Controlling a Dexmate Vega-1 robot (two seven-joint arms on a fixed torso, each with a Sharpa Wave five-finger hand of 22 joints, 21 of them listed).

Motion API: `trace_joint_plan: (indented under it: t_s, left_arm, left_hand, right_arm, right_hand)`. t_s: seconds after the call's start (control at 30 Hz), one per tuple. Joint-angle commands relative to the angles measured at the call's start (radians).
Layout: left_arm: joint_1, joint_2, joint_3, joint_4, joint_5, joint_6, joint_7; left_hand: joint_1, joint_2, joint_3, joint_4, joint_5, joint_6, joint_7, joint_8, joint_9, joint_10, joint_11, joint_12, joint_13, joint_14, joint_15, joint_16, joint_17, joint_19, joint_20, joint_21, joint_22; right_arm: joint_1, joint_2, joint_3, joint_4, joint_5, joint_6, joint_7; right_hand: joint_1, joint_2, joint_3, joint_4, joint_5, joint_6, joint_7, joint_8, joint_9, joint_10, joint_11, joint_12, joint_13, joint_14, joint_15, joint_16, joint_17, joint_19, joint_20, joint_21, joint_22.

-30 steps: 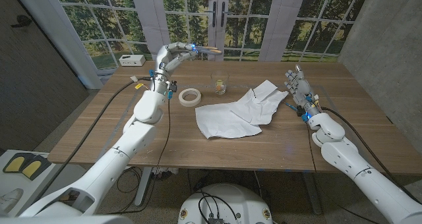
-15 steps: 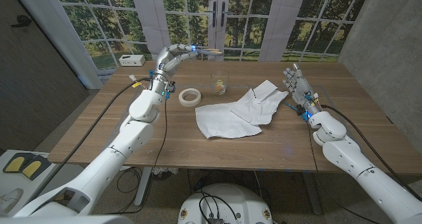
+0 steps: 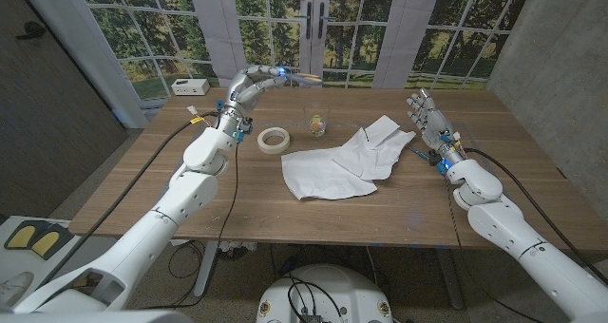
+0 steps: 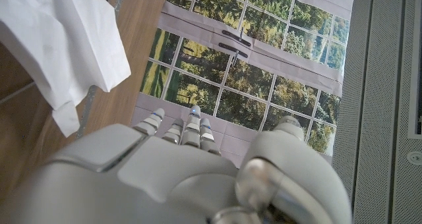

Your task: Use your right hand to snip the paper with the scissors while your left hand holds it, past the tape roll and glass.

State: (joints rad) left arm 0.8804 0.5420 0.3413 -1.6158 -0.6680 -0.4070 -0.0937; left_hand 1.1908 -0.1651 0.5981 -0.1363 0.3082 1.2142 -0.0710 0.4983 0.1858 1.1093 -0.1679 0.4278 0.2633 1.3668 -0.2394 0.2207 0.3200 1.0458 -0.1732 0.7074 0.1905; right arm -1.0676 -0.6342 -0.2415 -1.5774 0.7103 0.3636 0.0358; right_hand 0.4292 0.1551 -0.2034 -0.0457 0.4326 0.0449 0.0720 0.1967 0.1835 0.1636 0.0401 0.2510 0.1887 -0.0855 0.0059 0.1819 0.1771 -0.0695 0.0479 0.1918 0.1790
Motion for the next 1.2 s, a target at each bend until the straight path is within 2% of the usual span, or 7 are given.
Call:
trace_joint_plan:
  t_s: [0.03,0.27,0.73,0.77,0.87,1.07,1.2]
  left_arm:
    - [-0.005,0.013,0.010,0.005,0.009,0.007,-0.028]
    - [-0.020,-0.001,0.025,0.055,-0.048,0.015,-0.102]
    - [-0.070,-0.041,0.044,0.153,-0.098,0.012,-0.207]
    - [-0.071,-0.043,0.045,0.153,-0.096,0.012,-0.206]
    - [-0.072,-0.045,0.046,0.153,-0.096,0.012,-0.209]
    - [-0.072,-0.046,0.047,0.146,-0.089,0.006,-0.212]
    - [-0.075,-0.043,0.050,0.144,-0.082,-0.001,-0.224]
  left_hand:
    - [-0.002,0.011,0.011,0.000,0.007,0.009,0.004,-0.005,0.004,0.037,-0.030,0.008,0.178,0.004,0.004,0.002,0.002,-0.008,-0.009,0.008,0.003]
    - [-0.002,0.011,0.012,0.000,0.008,0.010,0.000,-0.007,0.006,0.036,-0.030,0.008,0.181,0.002,0.004,0.001,0.001,-0.011,-0.007,0.009,0.002]
    - [-0.001,0.011,0.016,-0.001,0.011,0.017,0.005,-0.010,0.010,0.036,-0.030,0.008,0.188,-0.001,0.003,0.000,0.000,-0.018,-0.007,0.013,0.001]
    - [-0.001,0.011,0.016,-0.001,0.011,0.017,0.007,-0.011,0.010,0.036,-0.030,0.009,0.189,-0.001,0.003,0.000,0.000,-0.019,-0.007,0.013,0.001]
    - [-0.001,0.010,0.017,-0.001,0.011,0.018,0.006,-0.012,0.011,0.035,-0.029,0.008,0.189,-0.002,0.003,0.000,0.000,-0.020,-0.006,0.015,0.001]
    - [0.000,0.010,0.018,-0.001,0.012,0.024,0.006,-0.012,0.012,0.035,-0.029,0.008,0.191,-0.002,0.003,0.001,0.000,-0.021,-0.007,0.017,0.001]
    - [-0.001,0.010,0.018,-0.002,0.012,0.026,0.009,-0.013,0.012,0.035,-0.028,0.007,0.192,-0.001,0.003,0.001,0.000,-0.023,-0.006,0.018,0.001]
  right_arm:
    - [0.006,-0.035,-0.015,-0.034,-0.020,-0.015,0.033]
    - [-0.012,-0.073,-0.016,-0.087,-0.014,-0.060,0.038]
    - [-0.062,-0.164,0.010,-0.238,-0.061,-0.118,0.002]
    - [-0.066,-0.185,0.016,-0.258,-0.083,-0.135,-0.013]
    - [-0.070,-0.190,0.021,-0.268,-0.091,-0.145,-0.024]
    - [-0.070,-0.199,0.025,-0.271,-0.086,-0.148,-0.008]
    - [-0.081,-0.218,0.033,-0.303,-0.110,-0.178,-0.041]
  right_hand:
    - [0.022,0.003,0.008,-0.003,0.000,0.016,0.009,0.013,0.004,0.028,0.006,0.011,0.006,0.012,0.001,0.008,0.003,0.015,-0.002,0.011,0.004]
    - [0.066,0.011,0.035,-0.024,-0.001,0.040,0.018,0.021,0.004,0.084,0.010,0.033,0.007,0.043,0.001,0.012,0.002,0.041,-0.003,0.019,0.003]
    - [0.093,0.018,0.055,-0.035,-0.003,0.046,0.023,0.021,0.004,0.087,0.014,0.033,0.008,0.053,-0.001,0.011,0.002,0.059,0.000,0.022,0.003]
    - [0.102,0.020,0.062,-0.039,-0.004,0.045,0.022,0.019,0.004,0.091,0.012,0.034,0.008,0.068,-0.003,0.015,0.002,0.064,0.007,0.023,0.003]
    - [0.126,0.019,0.079,-0.048,-0.008,0.041,0.017,0.015,0.004,0.110,0.003,0.040,0.008,0.108,-0.004,0.023,0.003,0.073,0.041,0.022,0.003]
    - [0.135,0.019,0.085,-0.052,-0.009,0.039,0.019,0.014,0.004,0.120,-0.004,0.044,0.008,0.111,-0.005,0.020,0.003,0.072,0.044,0.020,0.003]
    - [0.155,0.017,0.097,-0.061,-0.011,0.048,0.025,0.016,0.004,0.142,0.010,0.051,0.008,0.116,-0.001,0.017,0.003,0.076,0.051,0.019,0.003]
